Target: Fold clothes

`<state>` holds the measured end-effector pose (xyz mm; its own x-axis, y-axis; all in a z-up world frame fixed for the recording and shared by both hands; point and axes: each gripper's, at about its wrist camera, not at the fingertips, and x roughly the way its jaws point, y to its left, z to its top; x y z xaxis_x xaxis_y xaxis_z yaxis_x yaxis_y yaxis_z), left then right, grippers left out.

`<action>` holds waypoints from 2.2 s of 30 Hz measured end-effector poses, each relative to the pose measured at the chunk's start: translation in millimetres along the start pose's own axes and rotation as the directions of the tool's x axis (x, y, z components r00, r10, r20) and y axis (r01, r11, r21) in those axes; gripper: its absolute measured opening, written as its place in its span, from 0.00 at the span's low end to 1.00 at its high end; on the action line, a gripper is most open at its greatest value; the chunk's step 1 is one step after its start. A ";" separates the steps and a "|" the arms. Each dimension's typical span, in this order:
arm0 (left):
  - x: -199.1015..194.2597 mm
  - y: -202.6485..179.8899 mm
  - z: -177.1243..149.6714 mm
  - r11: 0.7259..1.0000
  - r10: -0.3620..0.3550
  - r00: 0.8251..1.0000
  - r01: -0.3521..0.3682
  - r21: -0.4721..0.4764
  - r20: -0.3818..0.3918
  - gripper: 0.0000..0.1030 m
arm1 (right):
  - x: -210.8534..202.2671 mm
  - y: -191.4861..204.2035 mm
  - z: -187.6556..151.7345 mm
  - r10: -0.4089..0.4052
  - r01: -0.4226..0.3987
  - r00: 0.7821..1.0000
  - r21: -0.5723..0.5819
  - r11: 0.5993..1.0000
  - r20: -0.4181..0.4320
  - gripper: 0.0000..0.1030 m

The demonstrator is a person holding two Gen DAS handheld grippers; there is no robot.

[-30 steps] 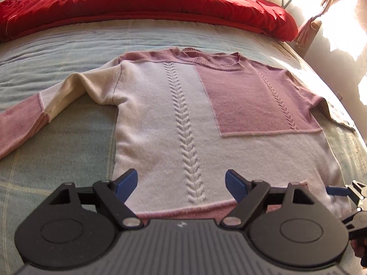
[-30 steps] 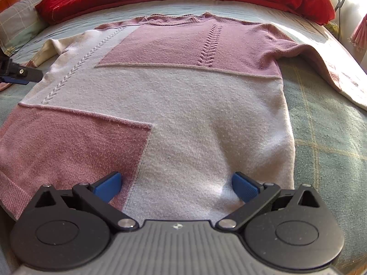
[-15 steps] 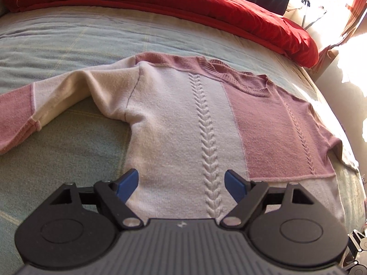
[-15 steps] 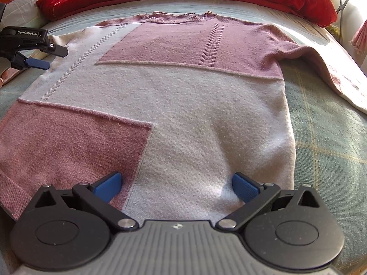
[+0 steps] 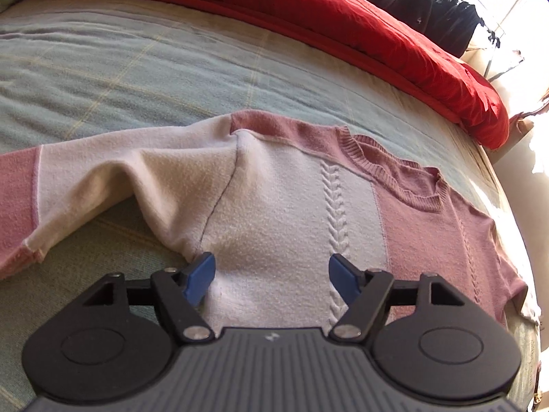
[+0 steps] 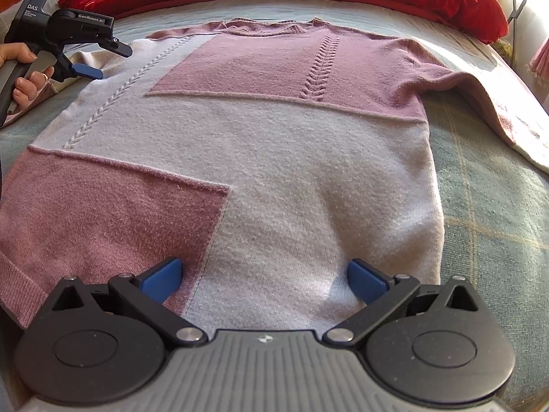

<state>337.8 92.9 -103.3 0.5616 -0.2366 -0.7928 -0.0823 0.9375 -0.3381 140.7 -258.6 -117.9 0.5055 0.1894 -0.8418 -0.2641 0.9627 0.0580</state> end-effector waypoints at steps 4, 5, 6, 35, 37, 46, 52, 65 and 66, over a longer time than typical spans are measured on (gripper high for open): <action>-24.1 -27.1 -21.3 0.993 -0.093 0.995 0.095 0.064 -0.027 0.75 | -0.1 1.5 -1.0 -0.008 0.008 1.000 0.003 1.000 0.007 1.00; -28.9 -35.4 -29.9 0.990 -0.112 0.993 0.115 0.085 -0.037 0.76 | -0.1 1.7 -1.2 -0.010 0.010 1.000 0.003 1.000 0.009 1.00; -33.2 -44.9 -40.7 0.986 -0.124 0.991 0.129 0.107 -0.057 0.77 | -0.2 1.9 -1.4 -0.011 0.011 1.000 0.003 1.000 0.010 1.00; -75.9 -82.9 -174.7 0.950 0.114 0.987 -0.075 0.304 -0.112 0.85 | -19.9 -49.1 -15.8 -0.035 0.014 0.993 0.189 0.982 0.110 1.00; -75.2 -82.6 -173.4 0.951 0.109 0.987 -0.070 0.302 -0.115 0.87 | -25.6 -49.9 -6.1 -0.022 -0.004 0.991 0.194 0.981 0.130 1.00; -74.9 -74.2 -166.6 0.962 0.086 0.988 -0.049 0.268 -0.130 0.88 | 36.3 -84.8 112.6 -0.037 0.001 0.983 0.197 0.980 0.179 1.00; -67.1 -69.5 -161.8 0.963 0.092 0.985 -0.050 0.265 -0.147 0.96 | 57.4 -102.7 108.0 0.003 -0.044 0.988 0.267 0.963 0.152 1.00; -83.5 -107.7 -144.5 0.938 0.073 0.997 -0.064 0.340 -0.016 0.78 | -13.8 -244.3 81.3 -0.029 -0.085 0.978 0.514 0.854 0.208 0.61; -84.0 -114.0 -142.3 0.934 0.065 0.998 -0.057 0.353 -0.011 0.77 | -15.0 -262.1 76.8 -0.029 -0.091 0.978 0.545 0.834 0.208 0.58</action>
<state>182.9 -30.4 -70.3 0.5462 -0.1780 -0.8185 0.1820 0.9790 -0.0915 265.5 -498.9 -79.2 0.6725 0.1972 -0.7134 0.1812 0.8906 0.4170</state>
